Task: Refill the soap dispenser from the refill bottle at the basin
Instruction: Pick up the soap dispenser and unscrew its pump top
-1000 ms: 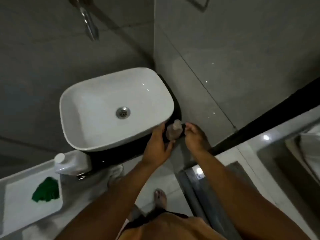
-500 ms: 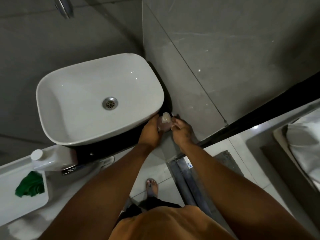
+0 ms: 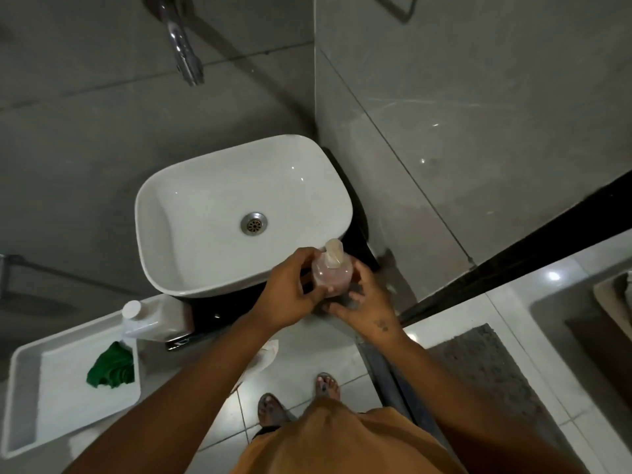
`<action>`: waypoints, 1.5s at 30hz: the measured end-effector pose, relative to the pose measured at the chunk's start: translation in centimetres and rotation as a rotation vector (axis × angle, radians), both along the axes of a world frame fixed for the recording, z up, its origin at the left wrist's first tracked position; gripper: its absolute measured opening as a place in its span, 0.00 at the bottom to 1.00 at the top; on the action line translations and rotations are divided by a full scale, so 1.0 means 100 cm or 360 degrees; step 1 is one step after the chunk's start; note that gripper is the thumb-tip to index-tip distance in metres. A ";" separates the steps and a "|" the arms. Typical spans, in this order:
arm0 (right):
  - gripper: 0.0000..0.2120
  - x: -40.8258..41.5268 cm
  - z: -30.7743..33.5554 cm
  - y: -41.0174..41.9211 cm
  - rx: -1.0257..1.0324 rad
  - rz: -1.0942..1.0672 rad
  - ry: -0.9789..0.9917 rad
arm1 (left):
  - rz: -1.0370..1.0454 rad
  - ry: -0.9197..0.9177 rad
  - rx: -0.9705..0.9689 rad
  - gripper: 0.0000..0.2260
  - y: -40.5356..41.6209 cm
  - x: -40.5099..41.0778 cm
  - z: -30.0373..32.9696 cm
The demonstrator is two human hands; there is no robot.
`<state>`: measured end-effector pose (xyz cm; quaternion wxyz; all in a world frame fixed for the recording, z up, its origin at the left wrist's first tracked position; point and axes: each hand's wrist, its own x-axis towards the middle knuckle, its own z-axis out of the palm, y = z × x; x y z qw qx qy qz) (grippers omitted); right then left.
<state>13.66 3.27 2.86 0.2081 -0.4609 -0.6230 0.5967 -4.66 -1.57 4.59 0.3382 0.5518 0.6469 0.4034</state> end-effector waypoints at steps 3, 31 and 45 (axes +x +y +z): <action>0.41 -0.013 0.012 0.001 0.0001 -0.0020 0.0137 | 0.0021 -0.0159 0.0019 0.25 -0.012 -0.010 0.023; 0.31 -0.069 0.069 -0.003 0.0213 0.0066 0.0459 | -0.0148 -0.0511 0.0221 0.14 -0.006 -0.075 0.131; 0.32 -0.068 0.064 -0.008 0.0181 0.0055 0.0437 | -0.0127 -0.0628 0.0171 0.12 -0.012 -0.076 0.129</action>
